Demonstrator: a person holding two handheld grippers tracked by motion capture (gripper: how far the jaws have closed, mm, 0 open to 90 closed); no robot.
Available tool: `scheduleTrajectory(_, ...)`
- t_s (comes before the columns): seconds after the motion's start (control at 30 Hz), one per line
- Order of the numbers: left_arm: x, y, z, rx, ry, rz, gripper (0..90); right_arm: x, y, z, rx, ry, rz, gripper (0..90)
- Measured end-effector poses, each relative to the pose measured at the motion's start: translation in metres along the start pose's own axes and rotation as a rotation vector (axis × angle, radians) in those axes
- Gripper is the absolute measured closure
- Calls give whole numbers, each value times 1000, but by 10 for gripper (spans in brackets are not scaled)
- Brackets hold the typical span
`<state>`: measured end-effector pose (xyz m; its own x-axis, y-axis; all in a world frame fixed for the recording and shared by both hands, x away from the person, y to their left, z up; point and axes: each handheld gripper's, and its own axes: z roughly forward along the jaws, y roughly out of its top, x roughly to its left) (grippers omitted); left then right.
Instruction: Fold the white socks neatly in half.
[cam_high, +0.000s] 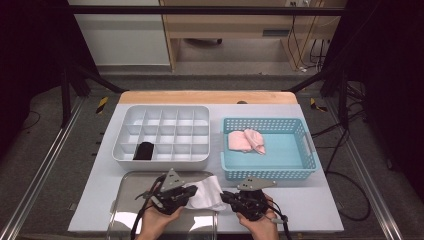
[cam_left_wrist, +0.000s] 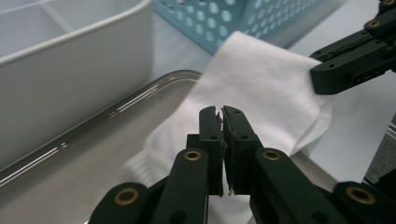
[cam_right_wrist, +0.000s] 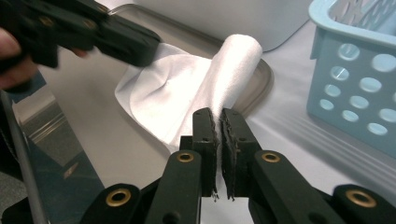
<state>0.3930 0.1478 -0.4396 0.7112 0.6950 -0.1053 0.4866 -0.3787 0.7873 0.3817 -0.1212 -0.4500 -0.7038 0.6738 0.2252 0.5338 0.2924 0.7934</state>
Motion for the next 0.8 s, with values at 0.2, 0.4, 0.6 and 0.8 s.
scheduleTrajectory(0.2,25,-22,-15,1,76,-68,886,-1,1,1,2,-6,1,851)
scheduleTrajectory(0.4,28,-37,-11,53,63,-89,887,0,2,1,-5,-5,-3,850)
scheduleTrajectory(0.6,19,-37,-4,70,38,-69,888,7,12,3,-11,12,-38,850)
scheduleTrajectory(0.8,17,-40,-3,72,30,-68,888,20,24,11,-11,49,-71,850)
